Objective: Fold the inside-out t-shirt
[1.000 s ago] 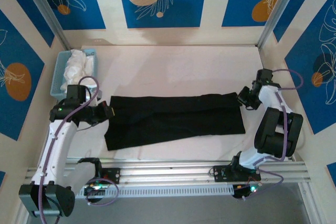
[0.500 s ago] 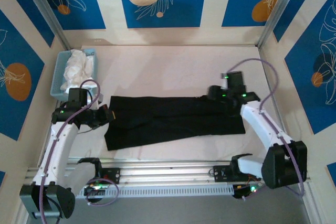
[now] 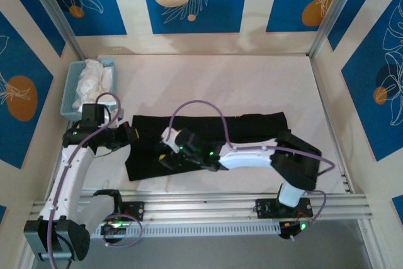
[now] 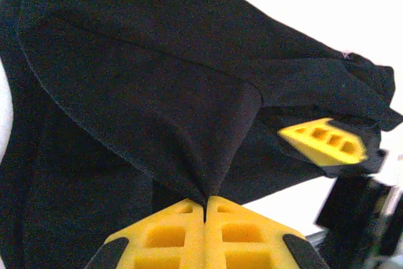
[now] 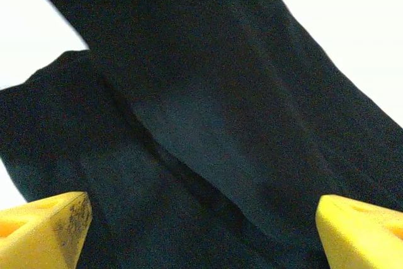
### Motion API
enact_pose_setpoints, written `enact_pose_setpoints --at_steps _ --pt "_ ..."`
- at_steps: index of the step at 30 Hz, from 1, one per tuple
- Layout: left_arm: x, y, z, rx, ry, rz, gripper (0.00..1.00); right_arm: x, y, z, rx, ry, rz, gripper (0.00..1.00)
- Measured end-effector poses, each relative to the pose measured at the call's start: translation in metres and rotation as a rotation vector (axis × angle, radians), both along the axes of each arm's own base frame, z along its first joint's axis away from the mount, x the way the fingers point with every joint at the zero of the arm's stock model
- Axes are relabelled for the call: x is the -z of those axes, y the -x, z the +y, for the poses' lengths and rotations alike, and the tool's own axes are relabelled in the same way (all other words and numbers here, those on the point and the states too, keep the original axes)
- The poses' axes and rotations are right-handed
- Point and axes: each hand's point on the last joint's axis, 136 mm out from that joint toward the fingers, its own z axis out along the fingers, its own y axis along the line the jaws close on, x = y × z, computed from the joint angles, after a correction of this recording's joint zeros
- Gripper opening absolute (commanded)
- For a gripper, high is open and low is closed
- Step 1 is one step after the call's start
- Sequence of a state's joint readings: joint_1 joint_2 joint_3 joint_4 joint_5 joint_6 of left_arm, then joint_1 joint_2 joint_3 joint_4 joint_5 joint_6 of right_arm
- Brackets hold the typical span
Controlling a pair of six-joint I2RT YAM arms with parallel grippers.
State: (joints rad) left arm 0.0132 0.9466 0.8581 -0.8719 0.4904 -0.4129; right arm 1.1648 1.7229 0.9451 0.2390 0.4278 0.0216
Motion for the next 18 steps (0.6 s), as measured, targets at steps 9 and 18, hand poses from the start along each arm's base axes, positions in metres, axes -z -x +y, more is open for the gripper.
enact_pose_setpoints --at_steps 9,18 --pt "-0.002 -0.003 0.0 -0.005 0.003 -0.015 0.0 0.003 -0.02 0.048 0.03 -0.004 -0.275 0.93" --pt "-0.003 -0.004 -0.001 -0.021 0.021 -0.008 0.0 0.0 -0.047 0.049 0.172 0.042 -0.475 0.91"
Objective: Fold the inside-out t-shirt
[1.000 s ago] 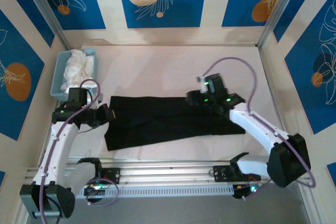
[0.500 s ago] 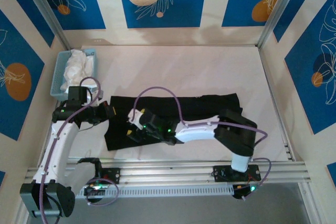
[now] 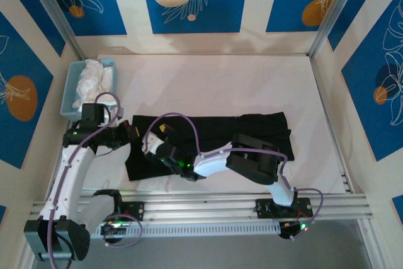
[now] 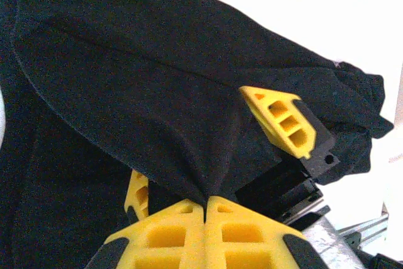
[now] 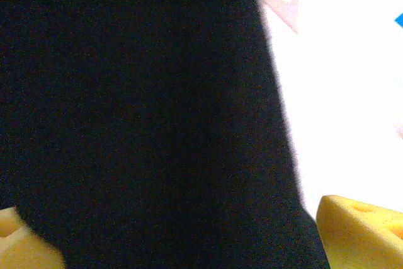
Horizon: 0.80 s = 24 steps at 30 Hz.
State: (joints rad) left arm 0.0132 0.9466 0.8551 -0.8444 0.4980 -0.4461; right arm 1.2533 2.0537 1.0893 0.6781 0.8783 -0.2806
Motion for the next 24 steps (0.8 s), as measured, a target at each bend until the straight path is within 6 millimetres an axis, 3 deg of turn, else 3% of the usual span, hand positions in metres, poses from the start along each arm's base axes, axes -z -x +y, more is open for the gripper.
enact_pose_setpoints --at_steps 6,10,17,20,24 --pt "0.003 0.001 0.0 -0.001 0.0 0.007 0.0 -0.018 -0.012 -0.01 0.083 0.018 -0.098 0.82" --pt "0.005 0.002 0.001 -0.005 -0.008 0.013 0.0 -0.023 -0.013 -0.02 0.105 0.059 -0.114 0.64" --pt "0.007 0.001 0.005 -0.014 -0.029 0.013 0.0 -0.045 -0.01 -0.039 0.125 0.094 -0.1 0.43" --pt "0.011 0.002 0.005 -0.015 -0.032 0.021 0.0 -0.045 -0.008 -0.045 0.133 0.11 -0.081 0.34" --pt "0.014 0.003 0.006 -0.016 -0.033 0.029 0.0 -0.03 -0.007 -0.055 0.144 0.154 -0.037 0.2"
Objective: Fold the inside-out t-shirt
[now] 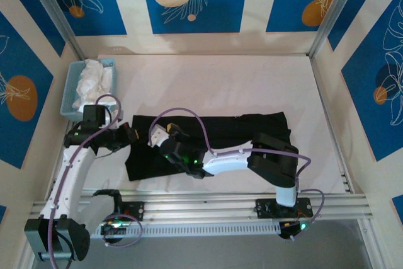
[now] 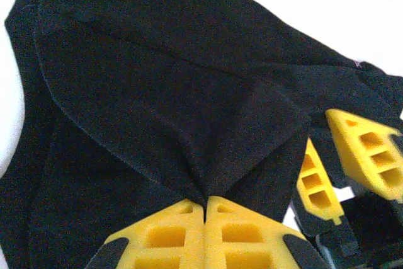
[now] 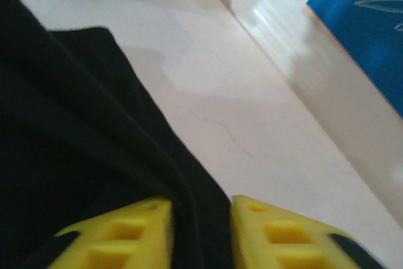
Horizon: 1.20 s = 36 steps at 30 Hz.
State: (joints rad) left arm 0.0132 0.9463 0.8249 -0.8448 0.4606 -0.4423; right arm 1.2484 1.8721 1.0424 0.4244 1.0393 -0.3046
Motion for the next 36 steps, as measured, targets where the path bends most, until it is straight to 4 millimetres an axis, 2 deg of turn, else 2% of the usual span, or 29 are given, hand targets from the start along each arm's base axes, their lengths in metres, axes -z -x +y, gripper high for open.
enact_pose_setpoints --at_steps 5,10,12,15,20,28,36 --pt "0.002 0.001 0.0 0.0 -0.001 0.004 0.0 0.018 0.003 -0.013 0.007 0.046 0.083 0.09" --pt "0.01 0.005 -0.001 -0.001 0.007 0.029 0.0 0.014 0.013 -0.02 -0.033 0.027 0.177 0.0" --pt "0.016 0.009 -0.001 0.0 0.011 0.049 0.0 0.011 0.018 -0.023 -0.052 0.009 0.213 0.0" --pt "0.023 0.014 -0.002 -0.001 0.014 0.075 0.0 0.015 0.025 -0.026 -0.073 -0.012 0.275 0.04" --pt "0.024 0.014 -0.002 -0.008 0.018 0.082 0.0 0.034 0.034 -0.025 -0.097 -0.089 0.457 0.18" --pt "0.024 0.014 -0.002 -0.011 0.019 0.083 0.0 0.053 0.047 -0.017 -0.108 -0.24 0.697 0.18" --pt "0.024 0.014 -0.002 -0.01 0.019 0.082 0.0 0.09 0.051 -0.014 -0.067 -0.267 0.833 0.2"
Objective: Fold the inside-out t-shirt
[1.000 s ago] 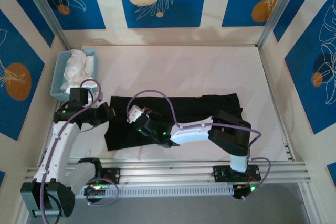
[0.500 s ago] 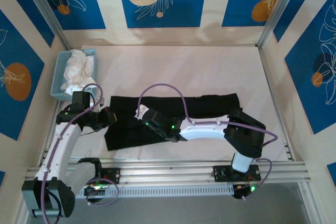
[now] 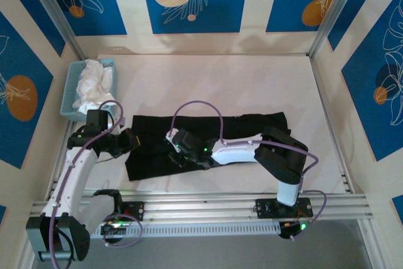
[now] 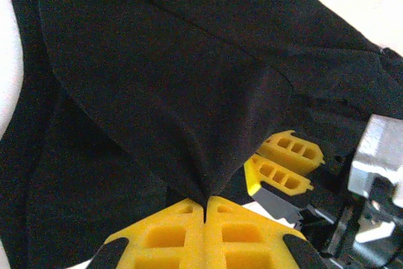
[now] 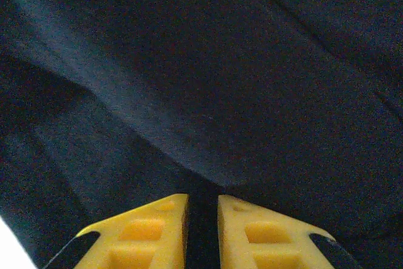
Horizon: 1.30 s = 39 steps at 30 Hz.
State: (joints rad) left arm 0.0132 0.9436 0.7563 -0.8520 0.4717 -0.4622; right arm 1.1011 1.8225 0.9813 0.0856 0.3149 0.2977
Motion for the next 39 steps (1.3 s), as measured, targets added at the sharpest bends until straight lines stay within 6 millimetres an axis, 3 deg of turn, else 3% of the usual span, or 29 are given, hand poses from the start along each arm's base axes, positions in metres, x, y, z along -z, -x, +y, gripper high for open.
enact_pose_setpoints --at_steps 7,22,26,34,39 --pt "-0.001 -0.001 0.0 0.0 0.0 -0.004 0.0 0.016 -0.009 -0.001 0.044 0.0 0.057 0.26" --pt "-0.001 -0.001 0.0 0.001 0.0 -0.004 0.0 0.005 -0.021 0.023 0.043 -0.09 0.086 0.31" --pt "-0.001 -0.001 0.0 0.001 0.0 -0.005 0.0 0.009 -0.022 0.026 0.043 -0.095 0.095 0.26" --pt "-0.001 -0.001 0.0 0.001 -0.001 -0.005 0.0 0.007 -0.026 0.03 0.055 -0.124 0.115 0.01" --pt "-0.001 -0.001 0.0 0.006 -0.003 -0.008 0.0 0.002 -0.026 0.029 0.054 -0.143 0.125 0.0"
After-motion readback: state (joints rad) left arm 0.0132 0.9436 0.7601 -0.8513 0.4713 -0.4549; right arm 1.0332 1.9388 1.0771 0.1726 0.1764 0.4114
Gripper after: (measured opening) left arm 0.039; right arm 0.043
